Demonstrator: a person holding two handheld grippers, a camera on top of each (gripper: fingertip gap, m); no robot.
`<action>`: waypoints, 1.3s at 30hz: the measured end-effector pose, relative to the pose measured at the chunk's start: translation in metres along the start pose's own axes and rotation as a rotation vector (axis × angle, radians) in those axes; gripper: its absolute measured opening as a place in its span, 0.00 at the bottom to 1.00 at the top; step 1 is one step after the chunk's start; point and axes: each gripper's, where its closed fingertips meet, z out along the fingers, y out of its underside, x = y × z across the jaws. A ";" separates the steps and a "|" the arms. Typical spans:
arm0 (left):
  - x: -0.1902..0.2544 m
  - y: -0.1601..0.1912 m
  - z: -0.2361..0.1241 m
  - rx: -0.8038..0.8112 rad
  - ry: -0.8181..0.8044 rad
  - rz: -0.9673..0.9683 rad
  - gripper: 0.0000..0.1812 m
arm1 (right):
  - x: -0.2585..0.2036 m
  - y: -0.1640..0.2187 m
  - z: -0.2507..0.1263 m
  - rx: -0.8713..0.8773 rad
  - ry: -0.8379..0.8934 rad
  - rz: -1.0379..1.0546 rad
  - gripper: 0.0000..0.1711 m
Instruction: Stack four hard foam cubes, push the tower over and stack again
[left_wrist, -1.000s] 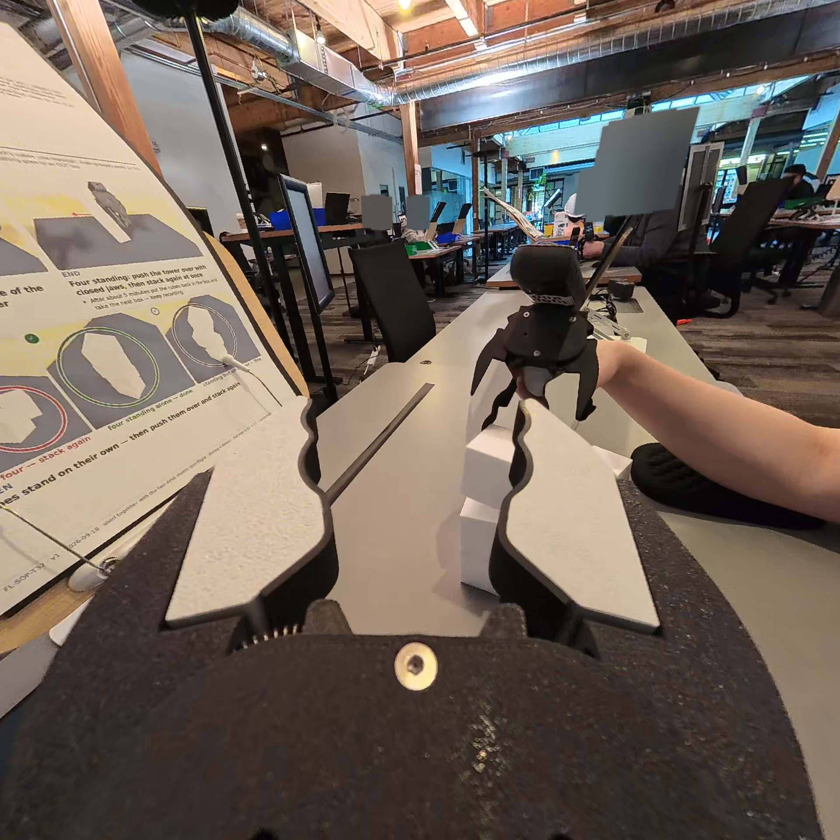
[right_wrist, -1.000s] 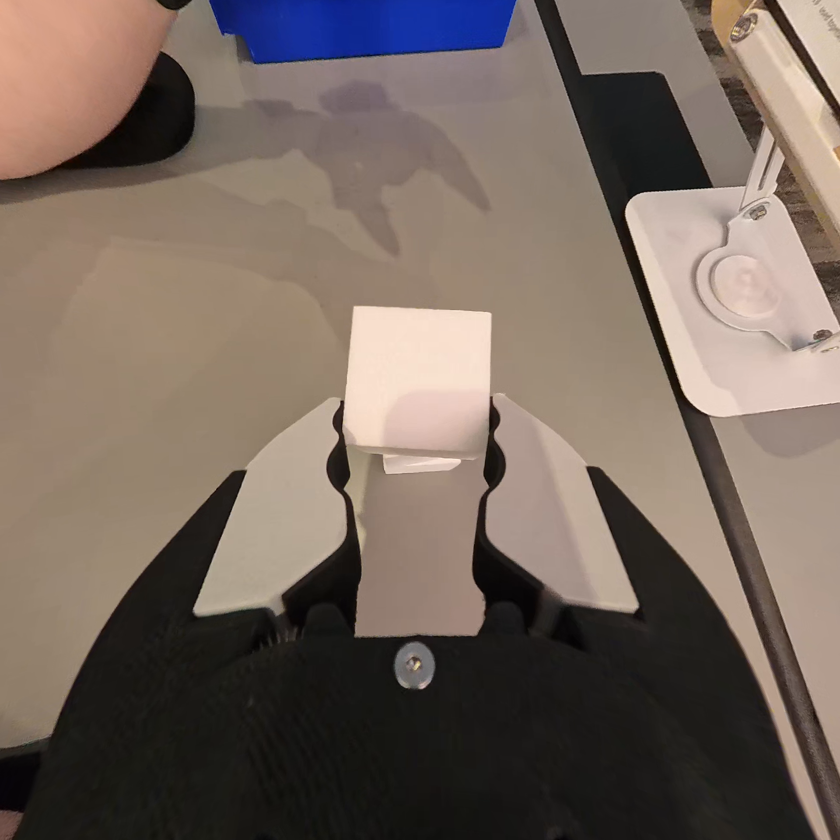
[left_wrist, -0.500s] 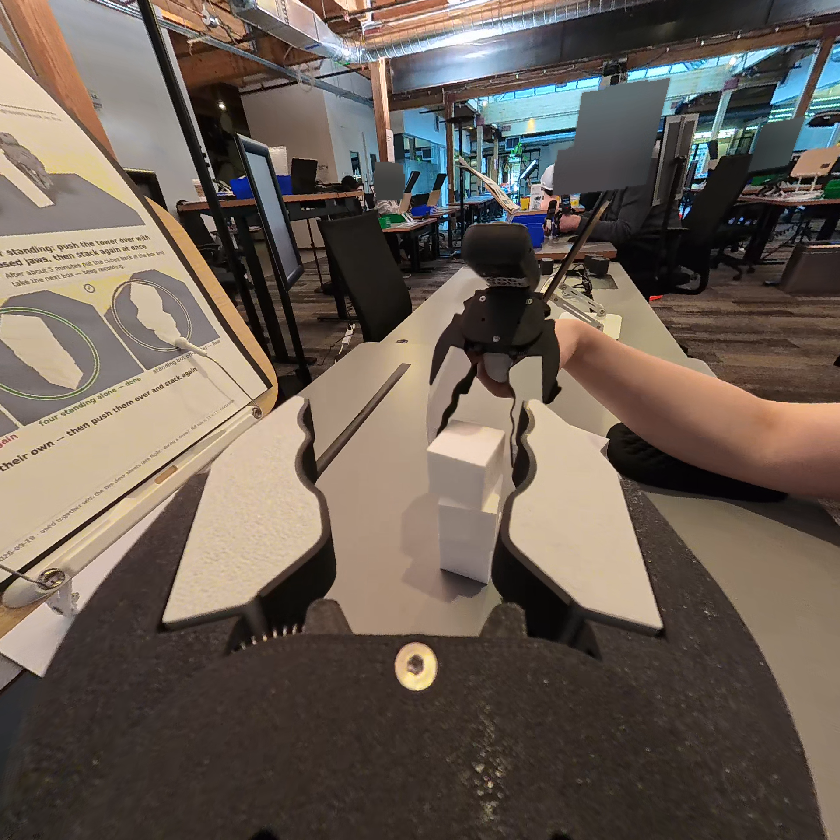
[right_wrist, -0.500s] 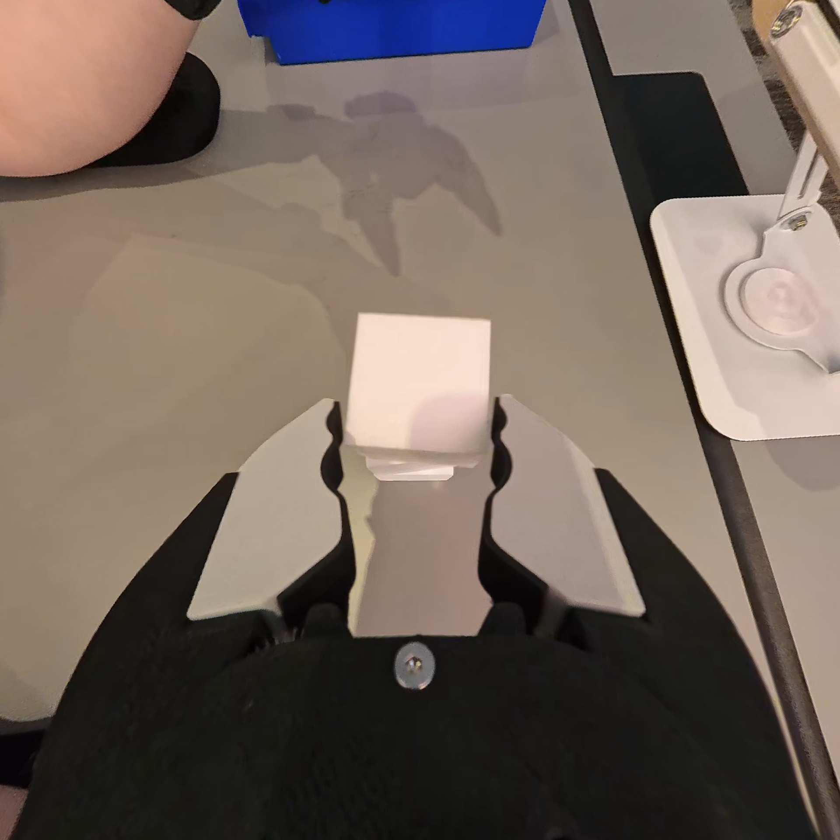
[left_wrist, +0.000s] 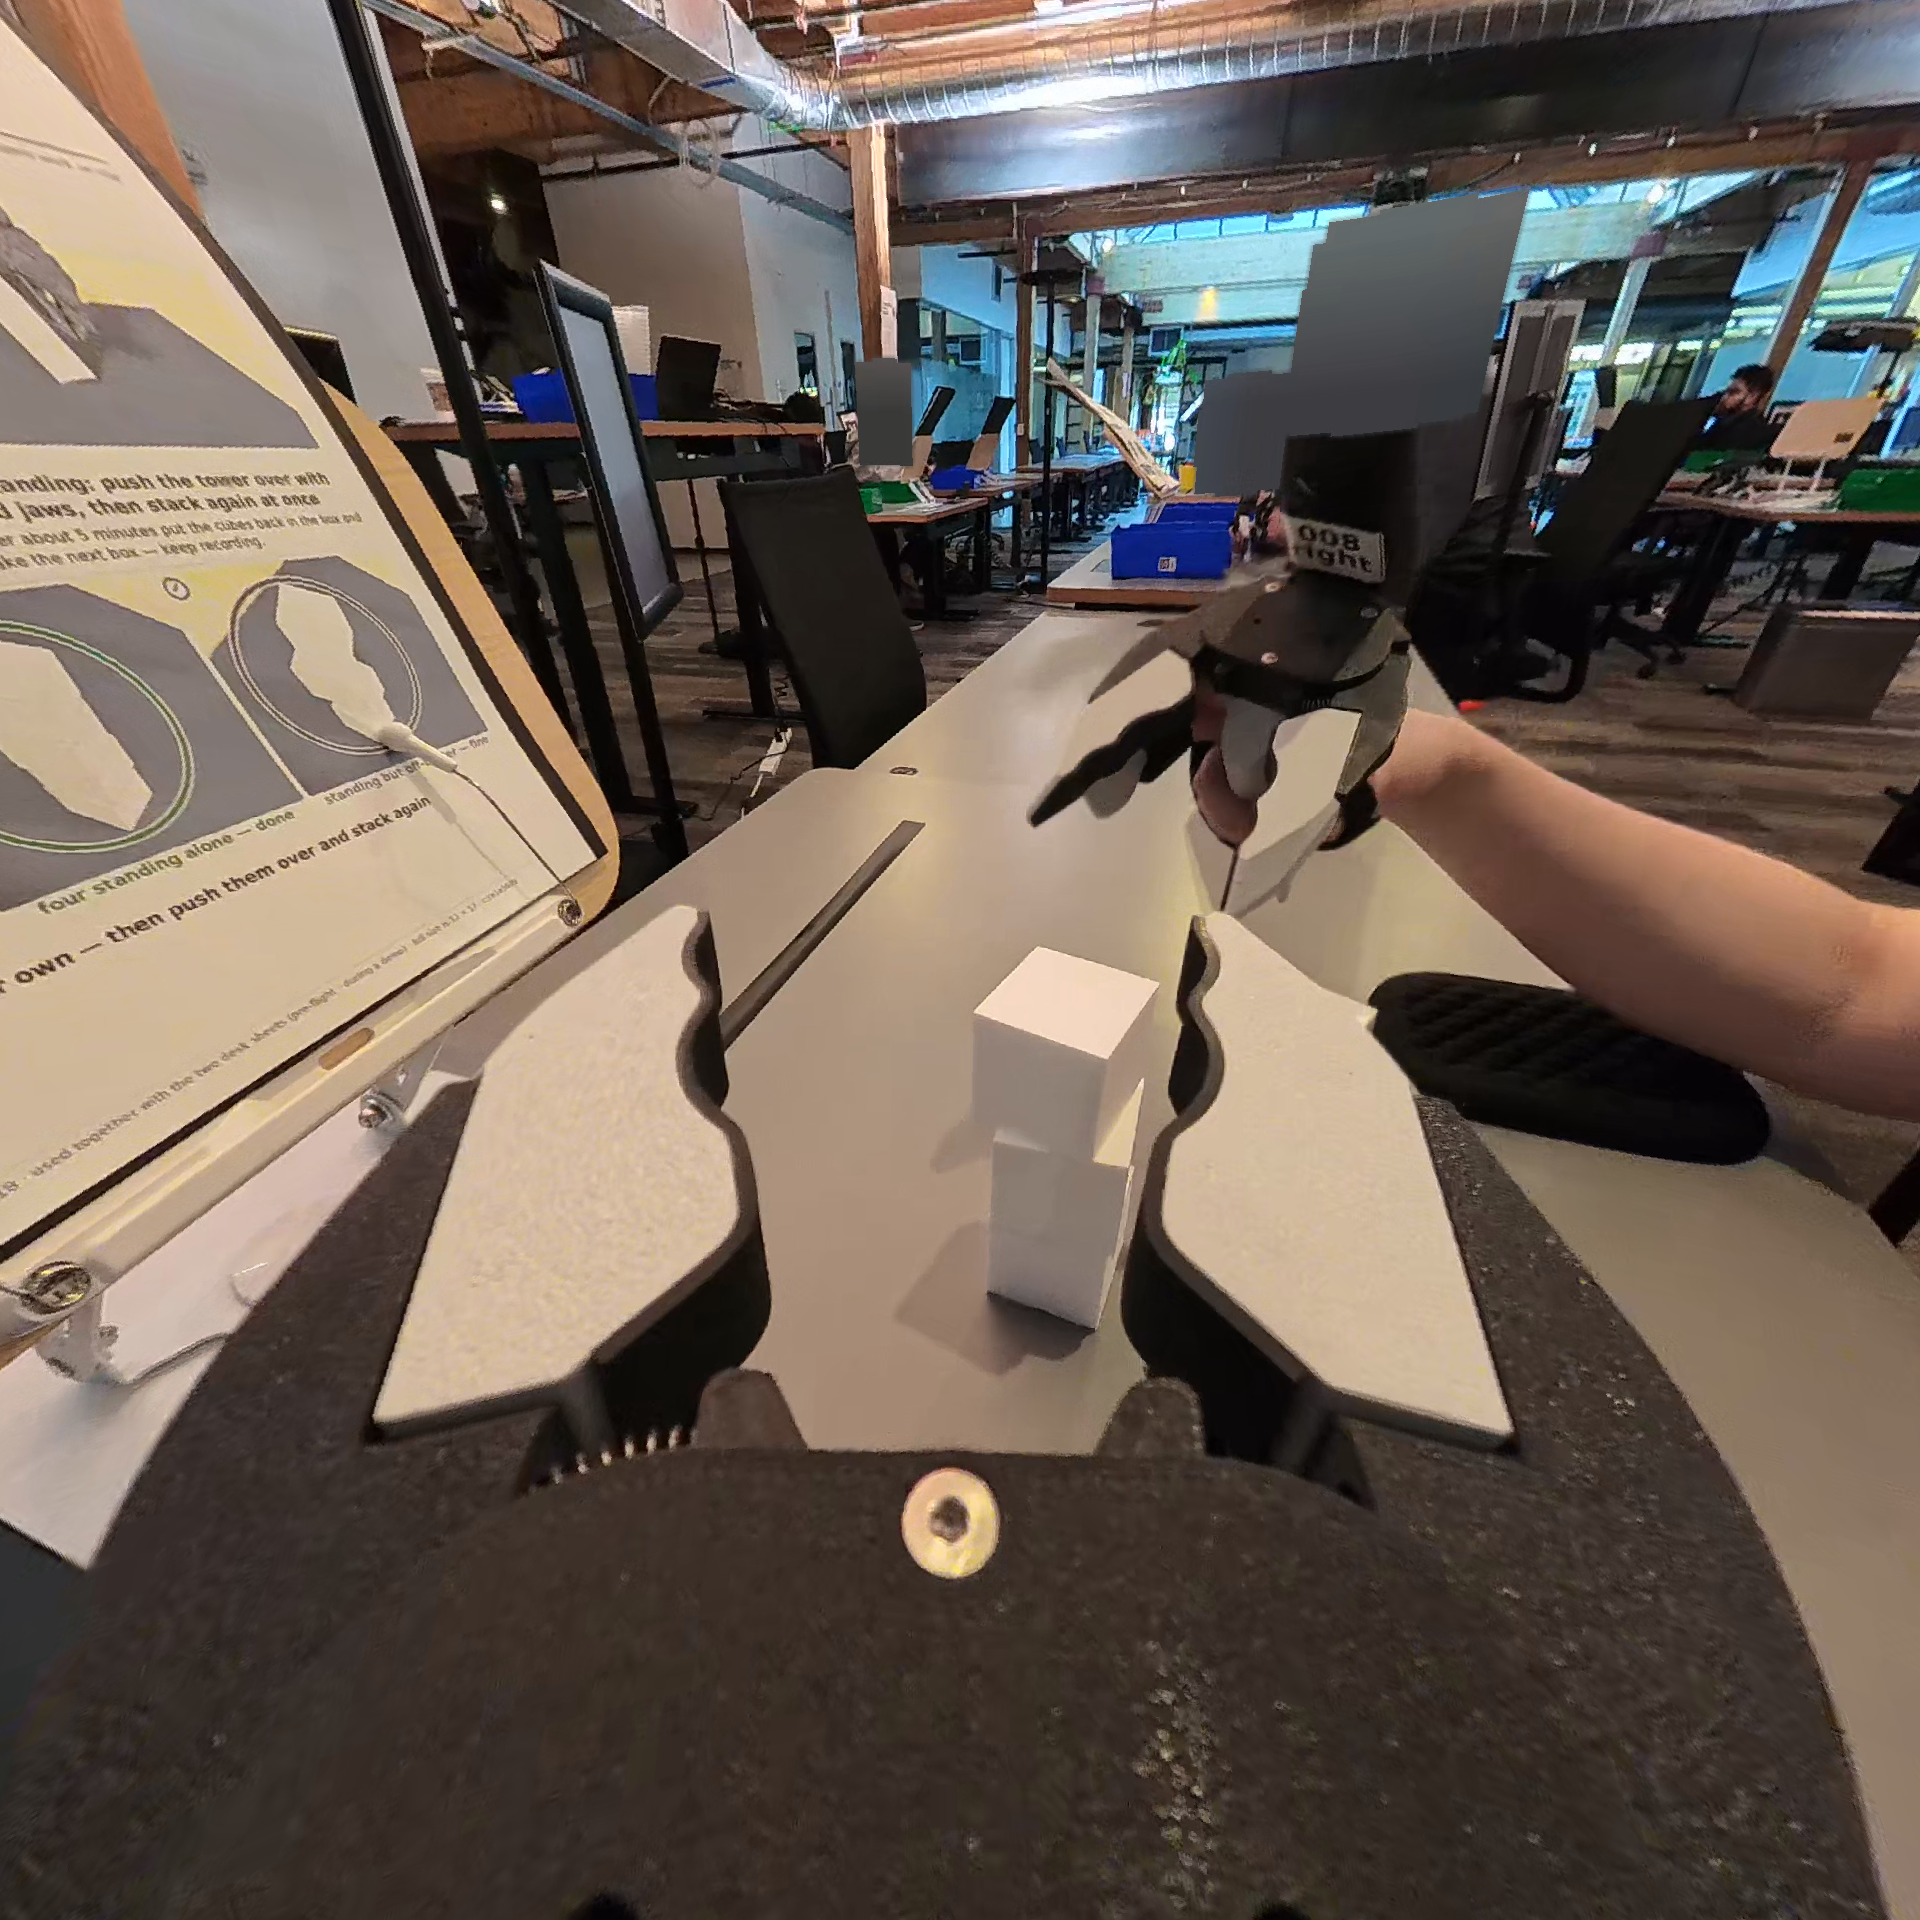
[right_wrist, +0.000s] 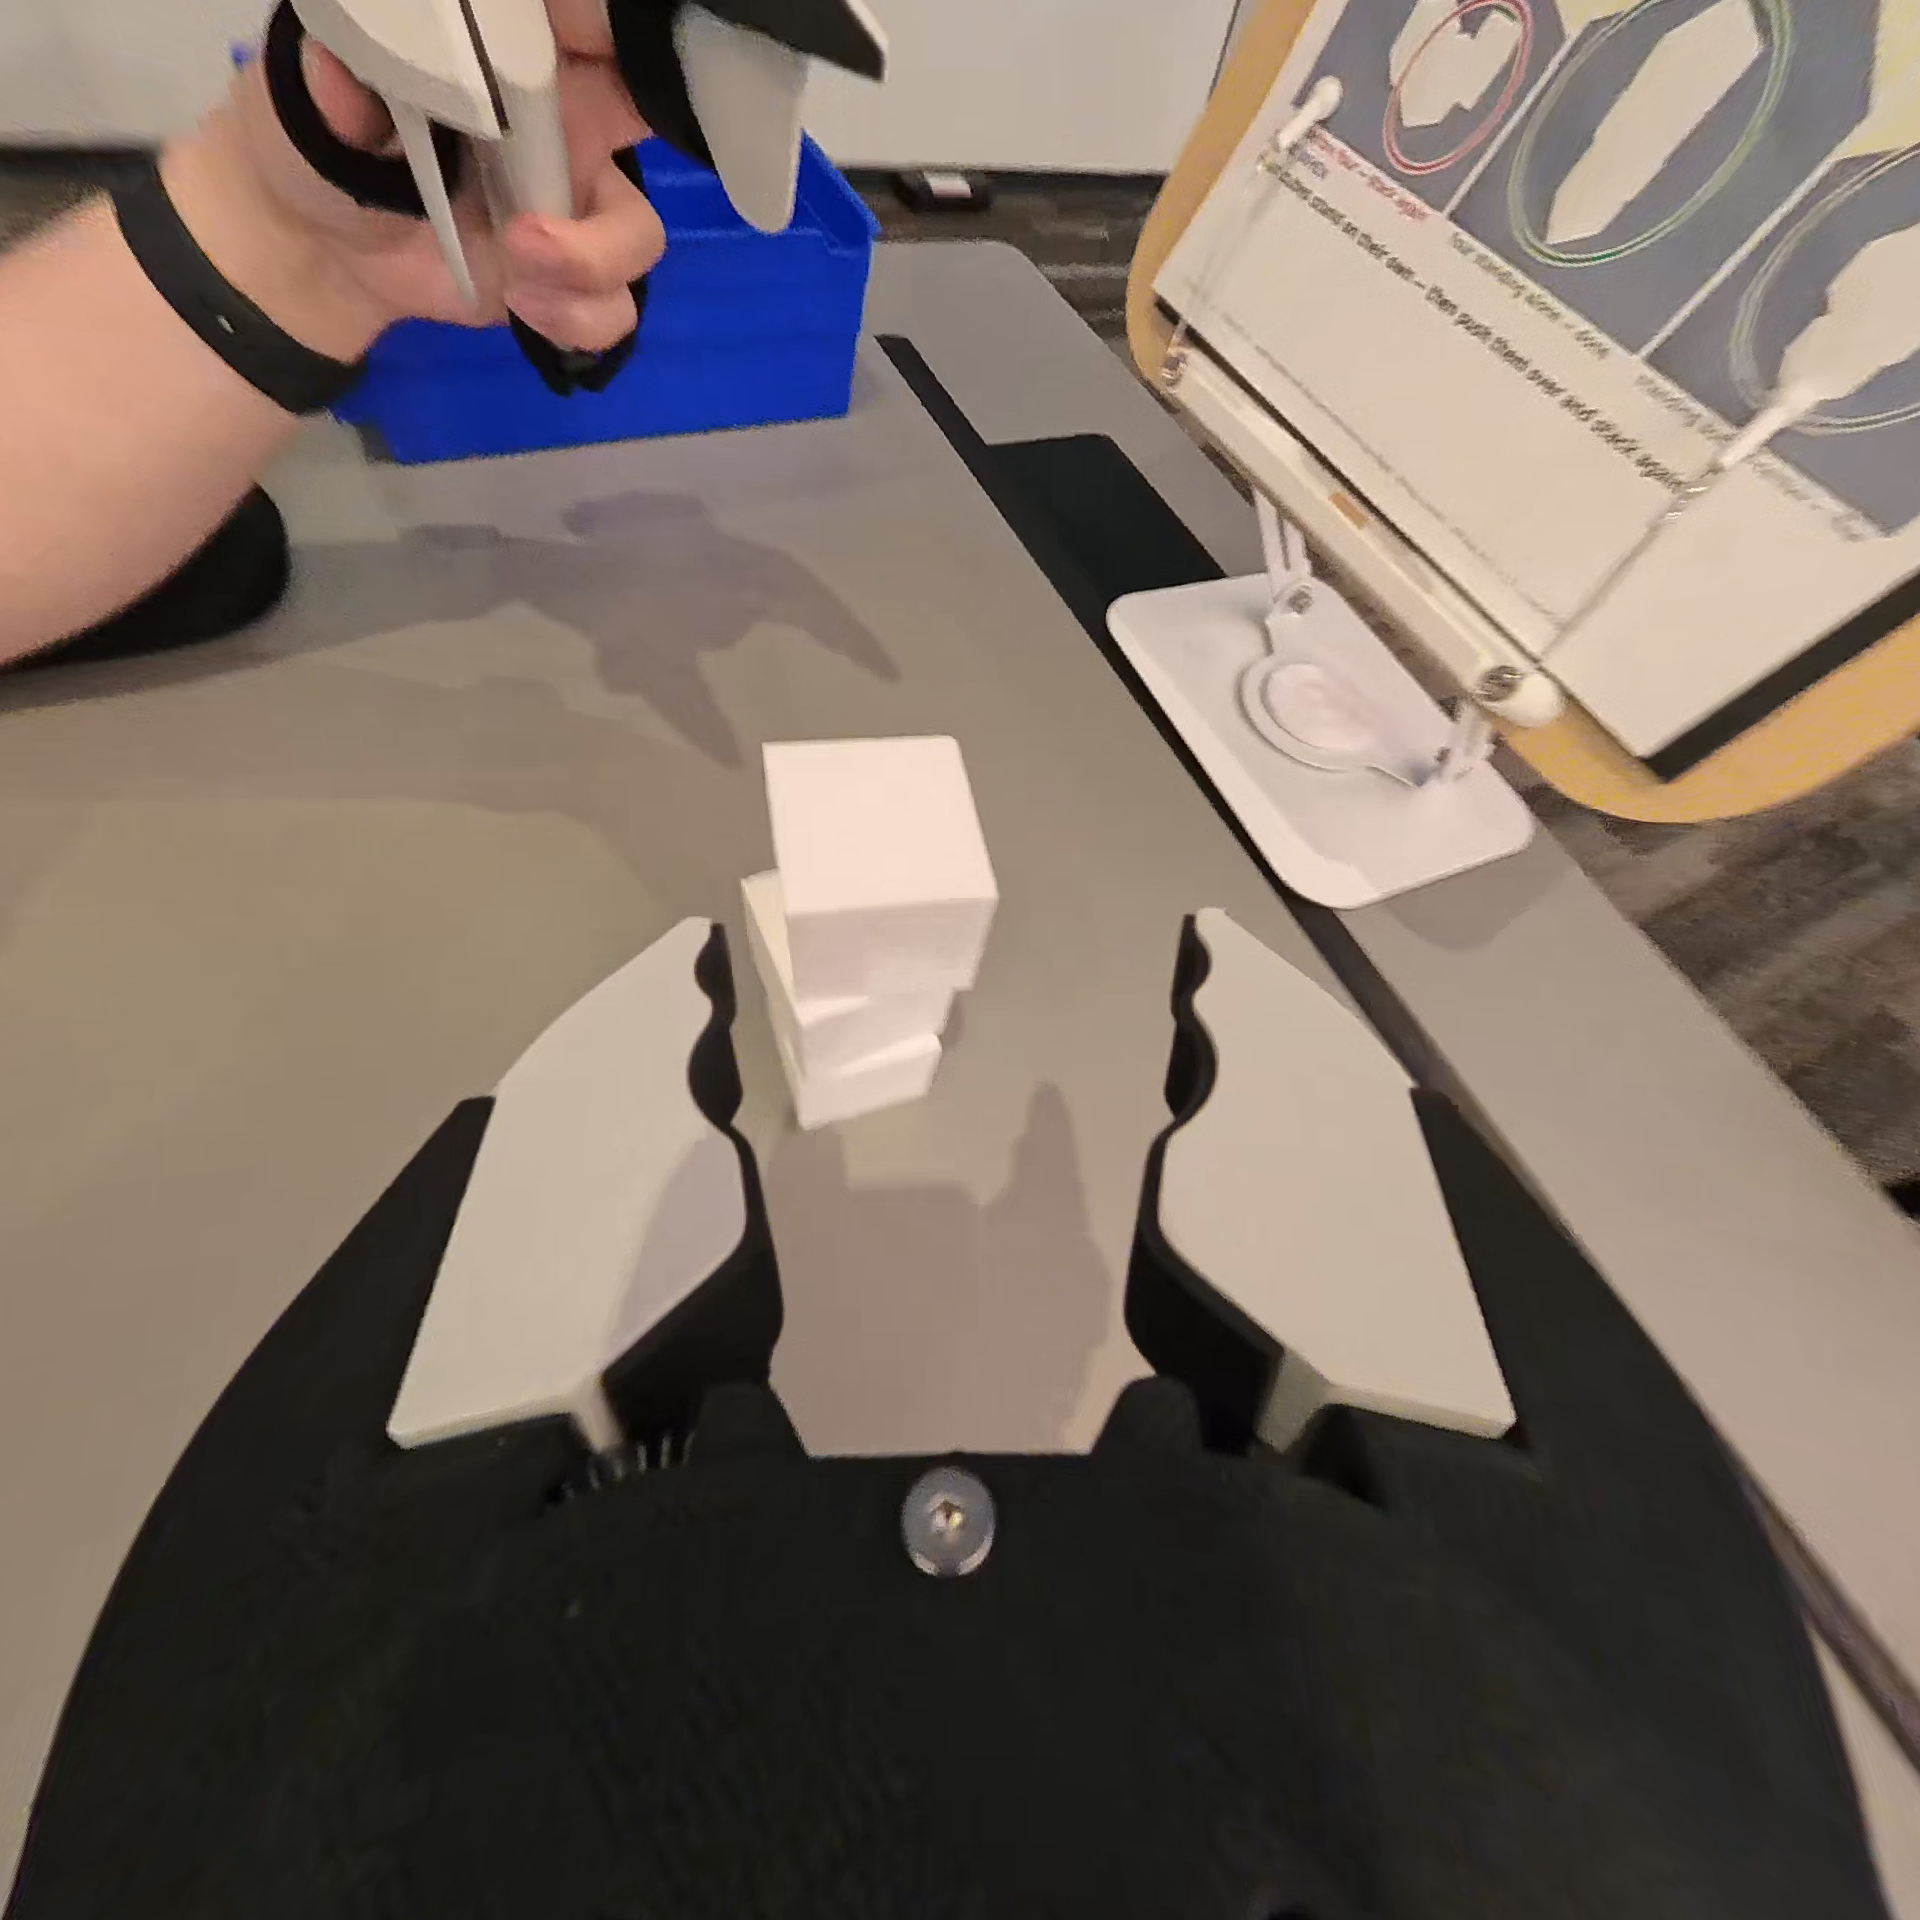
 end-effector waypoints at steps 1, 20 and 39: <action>0.001 0.002 0.001 -0.011 -0.002 0.010 0.47 | -0.006 0.000 0.009 0.020 -0.018 0.024 0.48; 0.013 -0.002 0.004 -0.021 0.036 0.026 0.47 | -0.030 0.025 0.052 0.033 -0.127 0.096 0.33; 0.008 -0.015 -0.010 0.042 0.041 -0.019 0.48 | -0.041 0.150 -0.064 -0.153 0.048 0.126 0.50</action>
